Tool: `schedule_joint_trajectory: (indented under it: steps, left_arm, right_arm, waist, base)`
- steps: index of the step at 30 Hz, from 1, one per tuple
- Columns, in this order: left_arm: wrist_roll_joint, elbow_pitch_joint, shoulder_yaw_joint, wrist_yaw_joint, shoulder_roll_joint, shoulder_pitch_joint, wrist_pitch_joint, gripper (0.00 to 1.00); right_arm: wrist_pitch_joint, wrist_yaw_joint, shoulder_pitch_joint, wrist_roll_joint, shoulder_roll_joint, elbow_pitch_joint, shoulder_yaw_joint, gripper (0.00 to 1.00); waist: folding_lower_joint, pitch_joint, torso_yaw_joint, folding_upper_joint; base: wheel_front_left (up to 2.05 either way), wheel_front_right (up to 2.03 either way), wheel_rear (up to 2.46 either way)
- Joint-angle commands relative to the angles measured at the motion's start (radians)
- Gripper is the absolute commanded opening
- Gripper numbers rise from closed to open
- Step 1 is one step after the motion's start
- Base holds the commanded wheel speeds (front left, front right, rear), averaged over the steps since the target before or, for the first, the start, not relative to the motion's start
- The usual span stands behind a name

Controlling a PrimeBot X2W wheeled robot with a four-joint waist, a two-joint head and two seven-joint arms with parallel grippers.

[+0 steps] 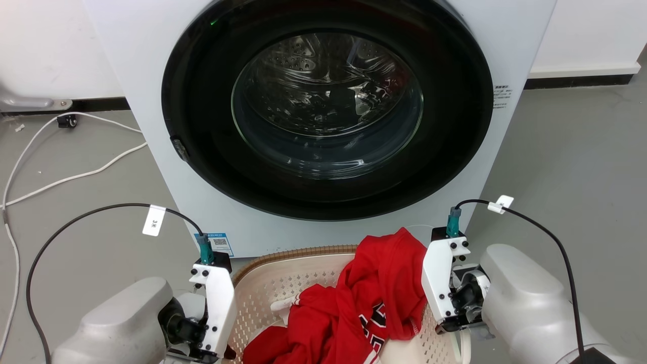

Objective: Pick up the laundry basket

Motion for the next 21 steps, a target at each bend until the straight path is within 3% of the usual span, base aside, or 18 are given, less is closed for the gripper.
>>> schedule_joint_trajectory:
  steps: [1, 21]
  left_arm:
    - [0.003, 0.005, -0.011, -0.005, 0.009, 0.0, 0.01, 0.0]
    - [0.007, 0.011, -0.013, -0.005, 0.006, 0.015, 0.006, 0.0]
  right_arm:
    - [-0.007, 0.004, -0.026, 0.003, -0.016, 0.0, 0.006, 0.0]
    - [-0.019, 0.004, -0.019, 0.038, -0.016, 0.014, 0.043, 0.0]
  waist:
    - [0.0, 0.0, 0.0, -0.0001]
    - [0.0, -0.002, 0.0, -0.0001]
  base:
    - [0.0, 0.0, 0.0]
    - [0.0, 0.0, 0.0]
